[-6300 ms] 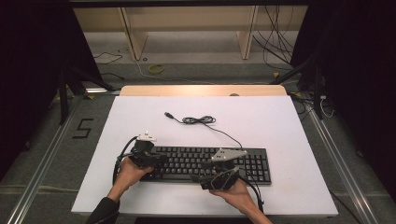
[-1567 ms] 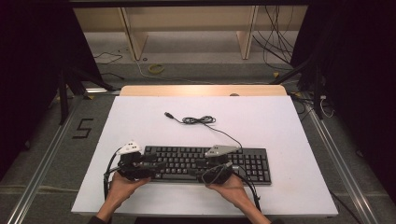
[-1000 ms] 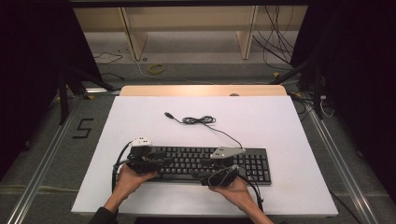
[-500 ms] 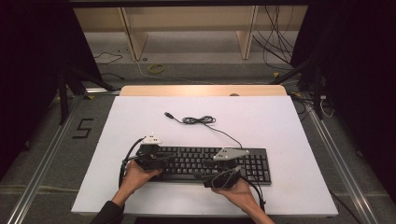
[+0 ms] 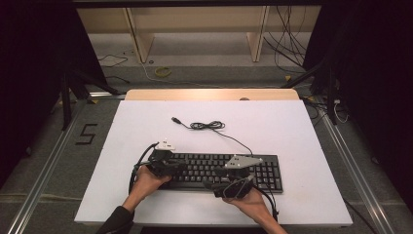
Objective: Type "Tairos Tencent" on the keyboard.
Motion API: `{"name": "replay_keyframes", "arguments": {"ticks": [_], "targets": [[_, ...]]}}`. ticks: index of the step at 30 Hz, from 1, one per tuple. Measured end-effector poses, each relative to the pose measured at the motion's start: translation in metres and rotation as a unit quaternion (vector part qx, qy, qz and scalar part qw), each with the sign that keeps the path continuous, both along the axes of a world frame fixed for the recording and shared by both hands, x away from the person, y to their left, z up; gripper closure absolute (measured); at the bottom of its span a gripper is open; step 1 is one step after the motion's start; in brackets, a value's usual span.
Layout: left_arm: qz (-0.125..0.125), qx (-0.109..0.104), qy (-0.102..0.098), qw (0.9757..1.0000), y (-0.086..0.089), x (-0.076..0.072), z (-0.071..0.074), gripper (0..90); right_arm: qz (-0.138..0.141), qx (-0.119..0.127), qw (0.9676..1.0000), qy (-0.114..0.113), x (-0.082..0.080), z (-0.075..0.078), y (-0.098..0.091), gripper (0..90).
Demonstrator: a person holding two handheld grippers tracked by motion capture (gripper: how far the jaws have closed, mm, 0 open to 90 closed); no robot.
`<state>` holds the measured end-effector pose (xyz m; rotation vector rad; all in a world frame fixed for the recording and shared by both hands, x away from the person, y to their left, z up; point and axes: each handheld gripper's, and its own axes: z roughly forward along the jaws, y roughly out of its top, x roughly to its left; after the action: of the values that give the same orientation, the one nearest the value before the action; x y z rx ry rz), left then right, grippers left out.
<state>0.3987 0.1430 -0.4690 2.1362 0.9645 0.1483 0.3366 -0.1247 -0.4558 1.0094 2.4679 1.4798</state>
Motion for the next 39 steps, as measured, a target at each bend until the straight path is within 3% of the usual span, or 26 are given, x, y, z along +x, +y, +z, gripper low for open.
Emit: {"name": "replay_keyframes", "arguments": {"ticks": [15,21,30,39], "targets": [[0.001,0.007,0.007,0.9999,-0.003,0.001,-0.006,89.0,-0.001,0.003,1.0000,-0.001,-0.002,0.001,-0.003,32.9],[0.002,-0.004,0.014,0.9999,-0.003,0.001,-0.007,89.3,-0.003,0.004,1.0000,-0.002,-0.003,0.001,-0.004,32.6],[0.006,0.002,0.007,1.0000,-0.003,0.000,-0.004,88.7,-0.005,0.004,1.0000,-0.003,-0.003,0.002,-0.006,32.5],[0.003,-0.005,0.005,1.0000,-0.001,-0.003,0.000,79.1,-0.012,0.007,0.9999,-0.005,-0.002,0.003,-0.011,32.3]]}}
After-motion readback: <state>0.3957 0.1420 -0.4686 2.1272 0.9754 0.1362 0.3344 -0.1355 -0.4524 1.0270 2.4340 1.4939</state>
